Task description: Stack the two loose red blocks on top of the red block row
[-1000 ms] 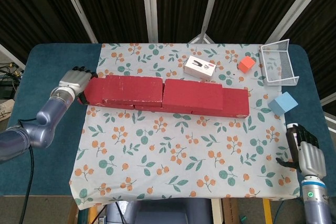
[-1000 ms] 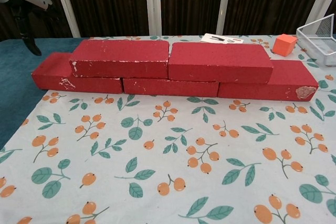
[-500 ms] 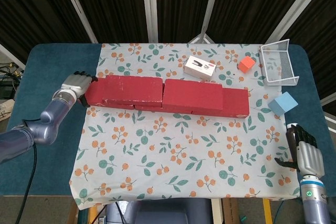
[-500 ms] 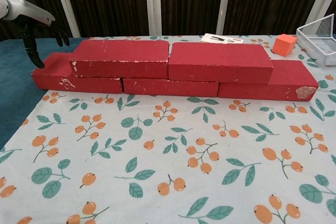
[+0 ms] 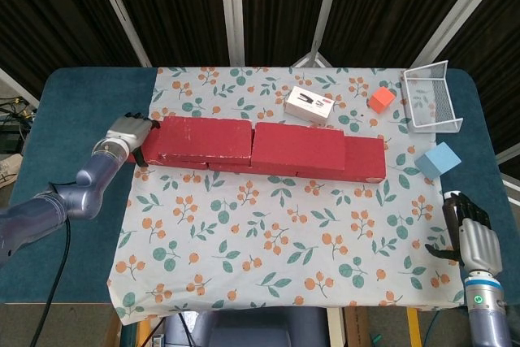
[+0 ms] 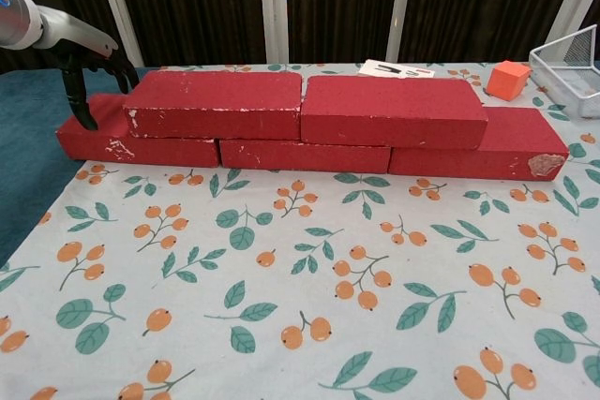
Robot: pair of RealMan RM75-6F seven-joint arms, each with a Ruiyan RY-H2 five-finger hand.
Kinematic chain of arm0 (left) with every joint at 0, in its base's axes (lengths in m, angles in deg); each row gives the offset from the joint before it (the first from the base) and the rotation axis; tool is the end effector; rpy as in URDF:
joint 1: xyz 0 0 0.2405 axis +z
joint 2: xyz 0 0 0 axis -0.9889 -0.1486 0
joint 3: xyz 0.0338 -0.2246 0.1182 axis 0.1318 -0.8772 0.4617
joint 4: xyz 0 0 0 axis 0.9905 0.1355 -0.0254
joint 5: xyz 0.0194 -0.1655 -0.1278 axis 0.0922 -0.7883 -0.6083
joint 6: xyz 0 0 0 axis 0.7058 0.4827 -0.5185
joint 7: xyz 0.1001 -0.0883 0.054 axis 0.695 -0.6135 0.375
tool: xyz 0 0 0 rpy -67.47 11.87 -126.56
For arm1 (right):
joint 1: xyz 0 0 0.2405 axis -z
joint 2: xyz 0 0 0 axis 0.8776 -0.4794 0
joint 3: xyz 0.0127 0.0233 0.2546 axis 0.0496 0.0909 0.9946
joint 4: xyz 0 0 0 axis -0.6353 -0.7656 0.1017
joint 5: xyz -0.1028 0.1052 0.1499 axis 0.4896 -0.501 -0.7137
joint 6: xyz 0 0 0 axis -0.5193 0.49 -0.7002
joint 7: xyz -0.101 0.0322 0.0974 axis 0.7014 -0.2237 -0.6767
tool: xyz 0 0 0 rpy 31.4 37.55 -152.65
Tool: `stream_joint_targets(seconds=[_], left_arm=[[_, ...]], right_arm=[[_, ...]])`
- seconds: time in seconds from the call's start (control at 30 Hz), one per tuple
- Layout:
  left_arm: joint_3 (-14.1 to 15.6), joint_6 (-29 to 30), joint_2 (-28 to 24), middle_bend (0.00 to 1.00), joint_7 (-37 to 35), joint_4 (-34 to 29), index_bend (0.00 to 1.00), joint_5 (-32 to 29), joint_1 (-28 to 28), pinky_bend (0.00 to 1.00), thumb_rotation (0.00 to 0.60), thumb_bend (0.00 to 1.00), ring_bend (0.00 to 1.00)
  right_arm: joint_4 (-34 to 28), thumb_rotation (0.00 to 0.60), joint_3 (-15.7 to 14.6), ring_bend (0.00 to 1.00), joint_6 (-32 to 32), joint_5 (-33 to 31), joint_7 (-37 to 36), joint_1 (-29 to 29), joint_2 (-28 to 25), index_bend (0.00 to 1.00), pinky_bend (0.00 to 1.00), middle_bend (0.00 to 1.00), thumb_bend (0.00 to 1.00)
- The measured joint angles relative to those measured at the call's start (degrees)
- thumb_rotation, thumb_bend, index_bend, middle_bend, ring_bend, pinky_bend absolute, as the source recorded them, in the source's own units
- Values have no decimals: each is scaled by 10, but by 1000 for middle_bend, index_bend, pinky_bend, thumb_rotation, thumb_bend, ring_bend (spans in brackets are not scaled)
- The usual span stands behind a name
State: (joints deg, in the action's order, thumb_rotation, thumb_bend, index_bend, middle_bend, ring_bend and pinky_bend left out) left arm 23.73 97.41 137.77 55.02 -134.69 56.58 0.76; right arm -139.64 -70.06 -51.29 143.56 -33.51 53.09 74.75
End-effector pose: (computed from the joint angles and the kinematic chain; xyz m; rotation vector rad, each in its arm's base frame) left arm -0.1717 0.4665 0.0765 -1.8118 -1.0566 -0.2482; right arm -0.3343 -0.2080 0.1228 1.1073 -1.2760 0.7451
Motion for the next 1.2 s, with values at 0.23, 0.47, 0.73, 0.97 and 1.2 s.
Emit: stream_joint_targets(seconds=[0.23,0.47,0.73,0.97,1.2], left_arm=[[-6,-4,9,128,15,10,160,-13,-1,21,600,0,0],[-9,-5,15,127,28,14,159,-23,-4,21,600,0,0],[-14,-6,19,128,40,19,156,-33,-5,21,600,0,0],[-14,-5,16,136,49,15,159,-41,-7,21,600,0,0],[-8,2,2,125,55,3,161,-49,-4,22,600,0,0]], right_arm=[[0,600,0,0,0,-1,0,0,0,20,0,25,52],[1,600,0,0,1,-2,1,-1,1,20,0,25,52],[1,600,0,0,1,-2,3,-2,1,19,0,25,52],[1,600,0,0,1,-3,4,-2,2,20,0,25,52],[-1,600,-1,0,-2,0,4,-1,1,19,0,25,52]])
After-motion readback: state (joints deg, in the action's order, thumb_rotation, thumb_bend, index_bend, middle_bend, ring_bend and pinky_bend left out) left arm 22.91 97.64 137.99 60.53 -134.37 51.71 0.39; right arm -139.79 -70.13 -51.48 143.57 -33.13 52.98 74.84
